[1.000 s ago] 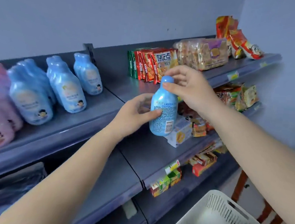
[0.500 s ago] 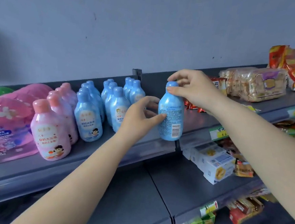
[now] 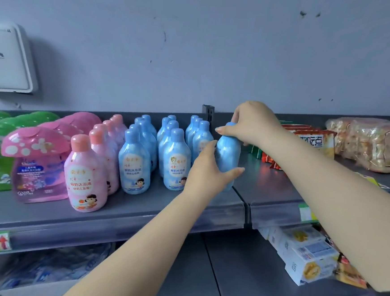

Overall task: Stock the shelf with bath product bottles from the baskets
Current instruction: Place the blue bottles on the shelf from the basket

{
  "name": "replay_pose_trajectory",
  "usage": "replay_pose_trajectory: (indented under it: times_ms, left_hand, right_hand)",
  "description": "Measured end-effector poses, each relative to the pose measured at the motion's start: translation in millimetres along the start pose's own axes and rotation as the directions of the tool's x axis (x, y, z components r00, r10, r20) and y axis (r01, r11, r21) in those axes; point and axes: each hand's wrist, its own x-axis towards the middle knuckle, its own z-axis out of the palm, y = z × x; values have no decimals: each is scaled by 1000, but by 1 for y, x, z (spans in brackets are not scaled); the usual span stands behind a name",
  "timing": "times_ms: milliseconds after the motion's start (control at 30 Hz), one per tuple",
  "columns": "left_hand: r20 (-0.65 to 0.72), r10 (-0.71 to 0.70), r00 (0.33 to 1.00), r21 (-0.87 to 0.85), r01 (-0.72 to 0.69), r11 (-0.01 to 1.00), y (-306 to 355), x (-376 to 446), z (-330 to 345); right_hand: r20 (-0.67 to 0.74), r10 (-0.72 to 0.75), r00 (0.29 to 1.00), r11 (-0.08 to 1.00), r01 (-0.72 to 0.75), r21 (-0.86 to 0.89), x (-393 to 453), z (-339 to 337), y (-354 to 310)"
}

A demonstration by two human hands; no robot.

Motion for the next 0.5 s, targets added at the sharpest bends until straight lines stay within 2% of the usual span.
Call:
replay_pose_trajectory:
  times_ms: [133,200,300,400,500]
  left_hand:
    - [-74,-29,997,-76,23,997,-5,5,7]
    - [-72,-29,997,-207,13,978,-9,6,6]
    - [57,-30,998,-454,52,889,-14,8,1]
    - [211,37,977,-611,103,785,-17,9,-3]
    - [306,73,949,-679,164,715,-20,11,-2]
  right_hand:
    - [-35,-15,999,999,16,41,4,5,2]
    - [-7,-24,1000,969,25,245,5,6,9]
    - [181,-88,979,759,-52,649,0,9,29]
    - [320,-270,908,552,-126,824,-7,21,52]
    - [294,-342,893,367,-161,916,-10,29,63]
